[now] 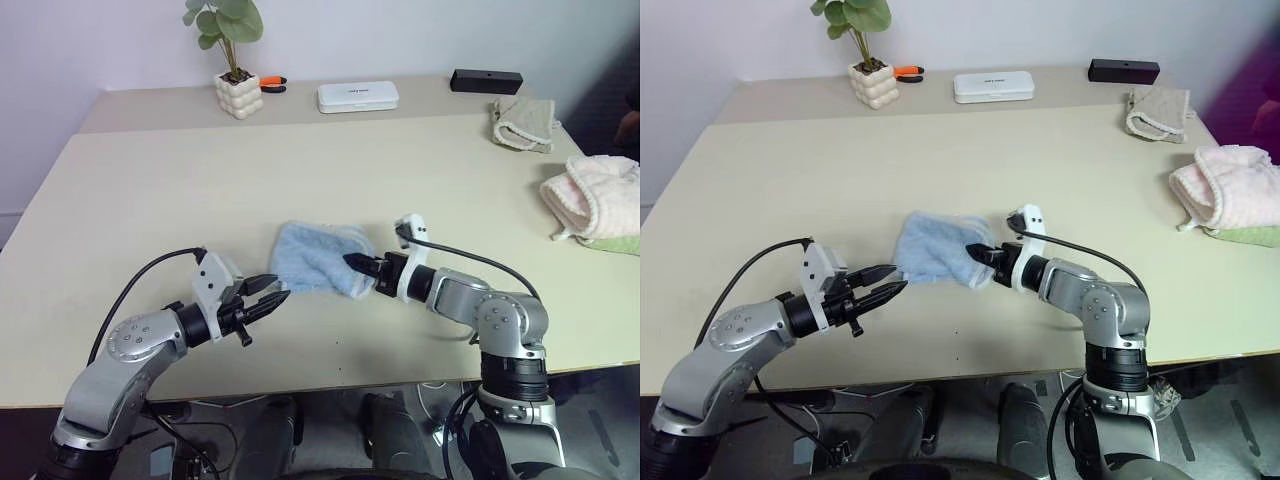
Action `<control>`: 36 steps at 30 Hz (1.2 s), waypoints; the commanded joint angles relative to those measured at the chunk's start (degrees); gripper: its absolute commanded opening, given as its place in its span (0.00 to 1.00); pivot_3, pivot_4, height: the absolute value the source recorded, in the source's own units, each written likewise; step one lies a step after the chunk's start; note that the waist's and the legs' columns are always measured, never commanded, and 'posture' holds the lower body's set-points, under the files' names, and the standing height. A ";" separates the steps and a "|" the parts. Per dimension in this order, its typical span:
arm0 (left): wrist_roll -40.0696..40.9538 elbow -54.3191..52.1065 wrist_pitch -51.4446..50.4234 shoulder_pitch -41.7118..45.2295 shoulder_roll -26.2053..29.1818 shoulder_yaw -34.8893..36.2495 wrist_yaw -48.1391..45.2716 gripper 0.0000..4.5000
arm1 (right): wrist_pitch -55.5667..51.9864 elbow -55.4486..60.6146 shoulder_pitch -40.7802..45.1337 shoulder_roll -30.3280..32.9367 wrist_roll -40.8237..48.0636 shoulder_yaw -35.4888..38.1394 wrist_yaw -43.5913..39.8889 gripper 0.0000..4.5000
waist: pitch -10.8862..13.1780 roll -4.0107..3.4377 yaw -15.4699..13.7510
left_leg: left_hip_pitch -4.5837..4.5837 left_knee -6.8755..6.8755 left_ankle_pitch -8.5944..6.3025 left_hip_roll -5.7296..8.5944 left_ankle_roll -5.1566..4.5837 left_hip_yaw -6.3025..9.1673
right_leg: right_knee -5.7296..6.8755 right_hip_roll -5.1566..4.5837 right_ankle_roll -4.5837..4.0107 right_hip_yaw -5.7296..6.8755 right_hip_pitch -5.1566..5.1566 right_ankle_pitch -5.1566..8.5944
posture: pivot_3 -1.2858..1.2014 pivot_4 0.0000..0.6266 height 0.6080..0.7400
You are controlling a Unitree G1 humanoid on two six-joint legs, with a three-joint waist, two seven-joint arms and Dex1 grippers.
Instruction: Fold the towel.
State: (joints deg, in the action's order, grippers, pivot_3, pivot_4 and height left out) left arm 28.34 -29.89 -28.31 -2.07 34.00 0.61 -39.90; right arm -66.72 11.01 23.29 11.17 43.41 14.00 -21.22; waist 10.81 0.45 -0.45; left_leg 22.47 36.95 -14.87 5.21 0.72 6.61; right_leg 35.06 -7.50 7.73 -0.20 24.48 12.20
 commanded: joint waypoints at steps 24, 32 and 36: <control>-3.90 7.08 3.23 11.64 -6.48 -9.87 -4.45 0.38 | 11.11 -7.49 0.33 6.45 12.49 38.69 35.82 0.24 | -0.02 -0.16 1.08 | -0.01 -0.04 0.00 0.00 -0.05 -0.06 | 0.02 -0.02 0.00 -0.03 -0.03 0.00 | 0.52 0.24 1.00; -5.08 11.46 5.03 13.41 -7.79 -7.24 -2.06 0.38 | 13.92 -1.17 -4.98 15.26 10.10 35.46 32.29 0.99 | -0.02 -0.18 1.09 | -0.01 0.00 0.00 0.01 -0.06 -0.07 | 0.01 -0.03 0.01 -0.02 -0.06 0.00 | 0.52 0.24 1.00; -9.48 20.79 10.69 15.76 -6.53 -0.03 3.98 0.38 | 21.26 2.87 -8.75 26.29 -0.52 25.80 22.15 0.99 | 0.02 -0.35 1.37 | -0.02 0.01 0.00 0.02 -0.07 -0.12 | 0.02 -0.02 0.04 -0.02 -0.04 0.01 | 0.52 0.24 1.00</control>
State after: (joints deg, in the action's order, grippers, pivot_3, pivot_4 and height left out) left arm 20.23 -9.96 -20.39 13.06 26.70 -3.00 -37.63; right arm -49.22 10.44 14.53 35.21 46.42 42.55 4.85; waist 10.83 0.11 0.92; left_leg 22.43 36.94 -14.88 5.18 0.64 6.45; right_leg 35.08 -7.49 7.77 -0.22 24.45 12.22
